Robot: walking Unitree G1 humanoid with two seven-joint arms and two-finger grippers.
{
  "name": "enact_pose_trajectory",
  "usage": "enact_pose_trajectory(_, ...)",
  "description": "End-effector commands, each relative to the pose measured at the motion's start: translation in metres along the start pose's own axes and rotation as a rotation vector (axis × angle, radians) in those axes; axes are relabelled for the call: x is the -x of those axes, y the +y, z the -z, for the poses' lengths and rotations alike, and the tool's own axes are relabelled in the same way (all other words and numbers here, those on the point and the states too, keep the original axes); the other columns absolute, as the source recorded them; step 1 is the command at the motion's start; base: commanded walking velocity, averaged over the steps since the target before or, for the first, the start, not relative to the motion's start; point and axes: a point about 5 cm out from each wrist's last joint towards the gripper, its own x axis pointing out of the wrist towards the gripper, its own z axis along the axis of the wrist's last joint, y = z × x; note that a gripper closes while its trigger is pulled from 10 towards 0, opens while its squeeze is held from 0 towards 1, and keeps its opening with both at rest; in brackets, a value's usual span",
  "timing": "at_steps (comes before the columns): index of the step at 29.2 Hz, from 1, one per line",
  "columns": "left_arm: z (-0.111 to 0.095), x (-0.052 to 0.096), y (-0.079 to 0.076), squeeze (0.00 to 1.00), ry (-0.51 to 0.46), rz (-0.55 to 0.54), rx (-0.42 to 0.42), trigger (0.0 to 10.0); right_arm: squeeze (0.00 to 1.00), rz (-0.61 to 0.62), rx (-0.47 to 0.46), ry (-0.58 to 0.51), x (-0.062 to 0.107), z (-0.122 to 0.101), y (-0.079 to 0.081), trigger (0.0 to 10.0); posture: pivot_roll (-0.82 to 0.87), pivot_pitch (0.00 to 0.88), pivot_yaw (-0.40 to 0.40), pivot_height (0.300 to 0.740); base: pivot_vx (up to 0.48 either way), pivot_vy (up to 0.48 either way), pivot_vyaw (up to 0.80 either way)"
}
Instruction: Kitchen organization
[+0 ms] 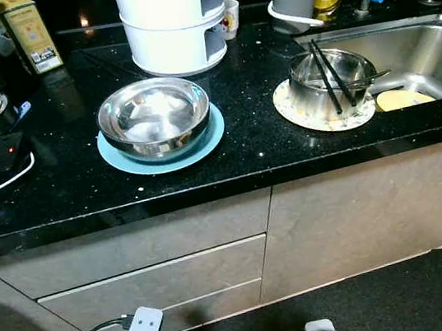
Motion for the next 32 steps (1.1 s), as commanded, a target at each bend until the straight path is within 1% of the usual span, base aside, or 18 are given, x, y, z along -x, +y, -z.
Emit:
enact_pose_trajectory(1,0.012,0.003,-0.002,0.00,0.041,0.002,0.014,10.0,0.00,0.000,-0.001,0.034,0.003,0.010,0.001,10.0,-0.01,0.180,-0.040,0.740,0.000,0.000,0.00)
enact_pose_trajectory(6,0.014,0.004,-0.003,0.00,0.044,0.011,0.009,10.0,0.00,0.001,0.000,0.030,0.002,0.010,0.002,10.0,-0.02,0.193,-0.037,0.740,0.000,0.000,0.00)
enact_pose_trajectory(14,0.015,0.004,-0.003,0.00,0.044,0.004,0.017,10.0,0.00,0.002,0.002,0.037,0.003,0.012,0.000,10.0,-0.01,0.189,-0.041,0.740,0.000,0.000,0.00)
enact_pose_trajectory(16,0.017,0.005,-0.003,0.00,0.047,0.004,0.018,10.0,0.00,0.006,0.002,0.040,0.004,0.014,-0.001,10.0,-0.01,0.198,-0.031,0.740,0.000,0.000,0.00)
enact_pose_trajectory(19,0.019,0.006,-0.004,0.00,0.055,0.006,0.022,10.0,0.00,0.013,0.005,0.039,0.005,0.015,-0.003,10.0,-0.02,0.185,-0.034,0.740,0.000,0.000,0.00)
enact_pose_trajectory(21,0.025,0.007,-0.008,0.00,0.077,0.008,0.071,10.0,0.00,0.027,0.018,0.039,0.006,0.016,-0.006,10.0,-0.03,0.153,-0.036,0.740,0.000,0.000,0.00)
enact_pose_trajectory(22,0.025,0.007,-0.008,0.00,0.077,0.008,0.071,10.0,0.00,0.027,0.018,0.039,0.006,0.016,-0.006,10.0,-0.03,0.153,-0.036,0.740,0.000,0.000,0.00)
enact_pose_trajectory(23,0.028,0.008,-0.011,0.00,0.090,0.013,0.113,10.0,0.00,0.038,0.024,0.035,0.006,0.016,-0.008,10.0,-0.04,0.126,-0.044,0.740,0.000,0.000,0.00)
enact_pose_trajectory(24,0.028,0.008,-0.011,0.00,0.090,0.013,0.113,10.0,0.00,0.038,0.024,0.035,0.006,0.016,-0.008,10.0,-0.04,0.126,-0.044,0.740,0.000,0.000,0.00)
enact_pose_trajectory(25,0.027,0.007,-0.011,0.00,0.091,0.010,0.155,10.0,0.00,0.058,-0.002,0.020,0.006,0.014,-0.013,10.0,-0.05,0.111,-0.043,0.740,0.000,0.000,0.00)
enact_pose_trajectory(28,0.028,0.007,-0.010,0.00,0.110,0.000,0.174,10.0,0.00,0.061,0.005,0.021,0.007,0.013,-0.015,10.0,-0.05,0.113,-0.037,0.740,0.000,0.000,0.00)
enact_pose_trajectory(29,0.028,0.007,-0.010,0.00,0.110,0.000,0.174,10.0,0.00,0.061,0.005,0.021,0.007,0.013,-0.015,10.0,-0.05,0.113,-0.037,0.740,0.000,0.000,0.00)
enact_pose_trajectory(30,0.031,0.008,-0.010,0.00,0.116,0.026,0.127,10.0,0.00,0.069,-0.015,0.019,0.007,0.014,-0.018,10.0,-0.06,0.089,-0.031,0.740,0.000,0.000,0.00)
enact_pose_trajectory(32,0.032,0.009,-0.011,0.00,0.119,0.045,0.111,10.0,0.00,0.070,-0.027,0.020,0.008,0.015,-0.019,10.0,-0.06,0.075,-0.032,0.740,0.000,0.000,0.00)
